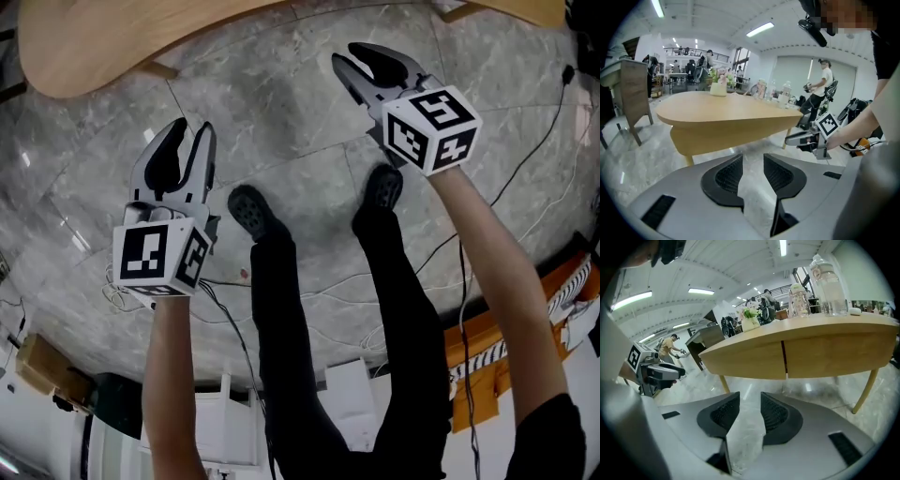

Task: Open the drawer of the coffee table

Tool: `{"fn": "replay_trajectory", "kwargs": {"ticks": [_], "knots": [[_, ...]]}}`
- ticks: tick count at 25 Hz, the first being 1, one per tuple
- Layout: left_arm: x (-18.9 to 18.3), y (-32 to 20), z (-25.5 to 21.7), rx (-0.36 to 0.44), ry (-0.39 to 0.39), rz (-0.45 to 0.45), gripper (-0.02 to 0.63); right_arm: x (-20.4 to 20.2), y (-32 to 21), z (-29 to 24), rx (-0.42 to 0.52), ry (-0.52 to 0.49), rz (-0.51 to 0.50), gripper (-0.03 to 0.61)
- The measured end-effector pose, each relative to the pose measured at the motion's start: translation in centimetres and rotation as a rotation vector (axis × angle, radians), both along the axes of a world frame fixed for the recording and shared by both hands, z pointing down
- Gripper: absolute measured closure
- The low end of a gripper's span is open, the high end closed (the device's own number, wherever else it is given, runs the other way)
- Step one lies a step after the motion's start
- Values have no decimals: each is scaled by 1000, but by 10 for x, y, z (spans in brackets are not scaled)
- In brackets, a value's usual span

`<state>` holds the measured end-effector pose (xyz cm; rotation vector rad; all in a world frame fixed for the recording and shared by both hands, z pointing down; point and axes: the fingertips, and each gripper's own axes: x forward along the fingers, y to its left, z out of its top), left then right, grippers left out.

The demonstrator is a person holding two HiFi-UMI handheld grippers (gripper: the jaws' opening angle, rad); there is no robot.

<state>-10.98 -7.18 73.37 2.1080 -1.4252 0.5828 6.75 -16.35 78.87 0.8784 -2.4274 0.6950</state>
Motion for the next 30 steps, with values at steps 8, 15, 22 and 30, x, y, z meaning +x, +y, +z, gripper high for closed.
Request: {"fn": "replay_trajectory", "kwargs": {"ticks": [8,15,22,30], "knots": [[-71,-31,27,36,-65,-49,396,-6,-49,39,34,100,30,383],[-119,-56,40,35,-90,-144,302,-8,-79,54,25,125,50,344],[-150,-82,47,42,-111,-196,219,-14,-92,59,29,128,53,331],[-145,-99,49,56,-131,-168,187,-21,-94,59,55,144,26,324]]}}
